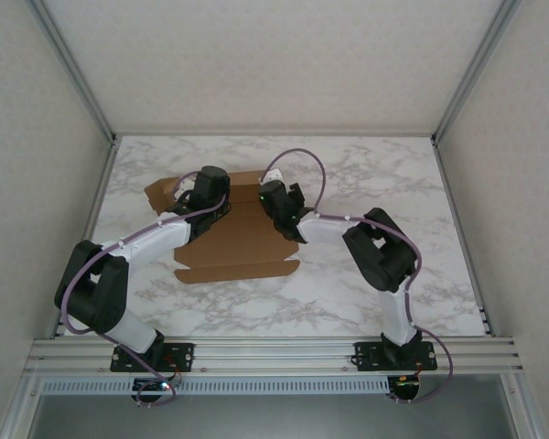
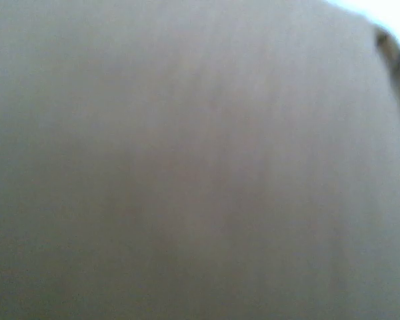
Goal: Fold the paper box
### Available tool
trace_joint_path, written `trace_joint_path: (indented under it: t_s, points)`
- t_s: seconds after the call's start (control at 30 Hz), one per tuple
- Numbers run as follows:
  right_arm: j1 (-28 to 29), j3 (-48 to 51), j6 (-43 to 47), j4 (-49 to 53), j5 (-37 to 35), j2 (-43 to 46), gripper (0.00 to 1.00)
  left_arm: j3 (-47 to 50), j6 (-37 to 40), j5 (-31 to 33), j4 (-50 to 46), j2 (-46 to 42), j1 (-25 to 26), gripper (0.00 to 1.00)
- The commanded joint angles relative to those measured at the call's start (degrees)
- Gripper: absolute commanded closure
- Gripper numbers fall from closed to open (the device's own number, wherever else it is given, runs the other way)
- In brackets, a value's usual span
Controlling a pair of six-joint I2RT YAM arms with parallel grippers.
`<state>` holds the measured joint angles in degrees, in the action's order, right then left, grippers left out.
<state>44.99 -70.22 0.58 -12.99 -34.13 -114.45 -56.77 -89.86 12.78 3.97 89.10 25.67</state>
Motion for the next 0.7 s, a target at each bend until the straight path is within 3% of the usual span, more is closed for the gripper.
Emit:
trace_joint_path:
  t_s: [0.0, 0.17, 0.3, 0.5, 0.6, 0.67]
  points:
    - [-0.23, 6.53, 1.01, -5.65, 7.41, 9.25, 0.27, 1.67, 1.75, -1.90, -6.38, 1.38, 0.39, 1.00]
    - [-0.96, 15.48, 1.88, -9.67, 18.27, 21.05, 0.27, 1.67, 2.18, -2.42, -5.65, 2.10, 0.34, 0.98]
    - [-1.90, 18.62, 2.04, -7.91, 23.98, 28.64, 0.30, 1.24, 4.01, -4.10, -3.65, 2.58, 0.33, 0.89]
    - [-6.40, 15.16, -4.24, -0.85, 28.13, 34.65, 0.36, 2.37, 8.10, -2.91, -2.48, -1.63, 0.14, 0.45]
    - [-7.24, 11.24, -4.41, 4.80, 26.76, 34.43, 0.36, 2.31, 10.84, -2.45, -3.85, -4.07, -0.23, 0.30]
    - [-8.04, 9.55, -4.83, 7.00, 27.32, 33.68, 0.36, 1.86, 13.50, -3.62, -4.69, -4.99, -0.50, 0.26]
